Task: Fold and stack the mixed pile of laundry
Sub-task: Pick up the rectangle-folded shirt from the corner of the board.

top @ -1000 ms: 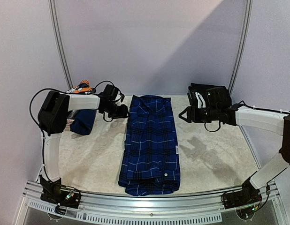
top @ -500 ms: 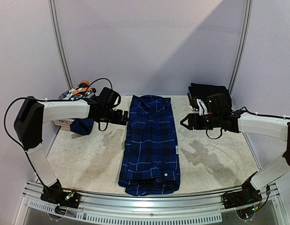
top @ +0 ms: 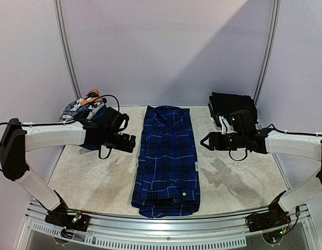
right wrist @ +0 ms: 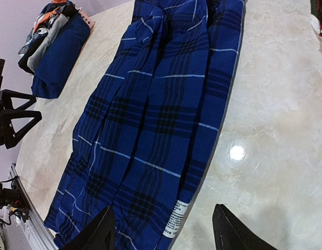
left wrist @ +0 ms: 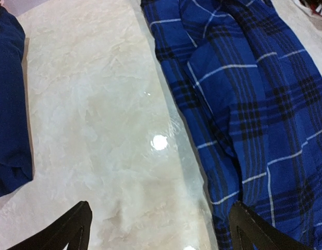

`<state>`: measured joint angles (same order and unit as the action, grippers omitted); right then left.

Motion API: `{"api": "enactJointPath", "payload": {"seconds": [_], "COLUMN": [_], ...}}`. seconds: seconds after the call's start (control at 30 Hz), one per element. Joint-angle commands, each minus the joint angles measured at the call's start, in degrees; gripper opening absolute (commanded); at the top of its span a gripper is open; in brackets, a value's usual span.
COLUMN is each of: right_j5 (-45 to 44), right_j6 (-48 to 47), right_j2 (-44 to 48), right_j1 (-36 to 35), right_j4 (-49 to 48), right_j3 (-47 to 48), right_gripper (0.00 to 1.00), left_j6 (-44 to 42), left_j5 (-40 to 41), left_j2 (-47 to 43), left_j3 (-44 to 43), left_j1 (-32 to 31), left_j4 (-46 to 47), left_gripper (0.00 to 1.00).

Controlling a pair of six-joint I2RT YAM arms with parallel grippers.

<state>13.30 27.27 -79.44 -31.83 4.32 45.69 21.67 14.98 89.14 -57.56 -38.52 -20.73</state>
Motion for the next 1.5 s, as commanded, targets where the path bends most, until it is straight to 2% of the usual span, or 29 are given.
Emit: {"api": "enactJointPath", "payload": {"seconds": [0.0,0.27,0.47,0.73,0.97,1.13,1.47], "right_j5": [-1.4,-0.4,1.0,4.8,7.7,11.5,9.3], "right_j6": [1.5,3.0,4.3,6.2,8.1,11.4,15.9], "right_j2": [1.3,-0.6,-2.8,-4.6,-5.2,-5.0,-4.2], "right_j1": [-2.3,-5.3,-7.2,-9.6,-16.0,-17.5,-23.1], "right_j4": [1.6,2.3,2.3,2.1,4.4,0.1,-2.4], "right_j3": [-1.3,-2.3,-4.4,-7.1,-8.8,-12.9,-16.3], "right_gripper": [0.65,0.68,0.73,0.73,0.71,0.68,0.6], "left_j6": [1.7,3.2,3.6,4.5,4.0,6.3,9.2], "left_j5": [-1.9,-11.1,-16.2,-21.6,-25.4,-28.0,-27.8], "left_j2": [-2.6,-3.4,-3.5,-3.4,-6.9,-8.5,-9.2], "left_j3": [3.4,9.4,12.1,14.4,15.3,17.0,19.7], "left_j1": [-3.4,-5.7,-6.7,-8.0,-11.7,-14.4,-18.2], "left_j4": [-3.3,-1.0,0.4,-0.1,-4.9,-3.2,0.0], "left_gripper": [0.92,0.86,0.84,0.8,0.79,0.77,0.75]}}
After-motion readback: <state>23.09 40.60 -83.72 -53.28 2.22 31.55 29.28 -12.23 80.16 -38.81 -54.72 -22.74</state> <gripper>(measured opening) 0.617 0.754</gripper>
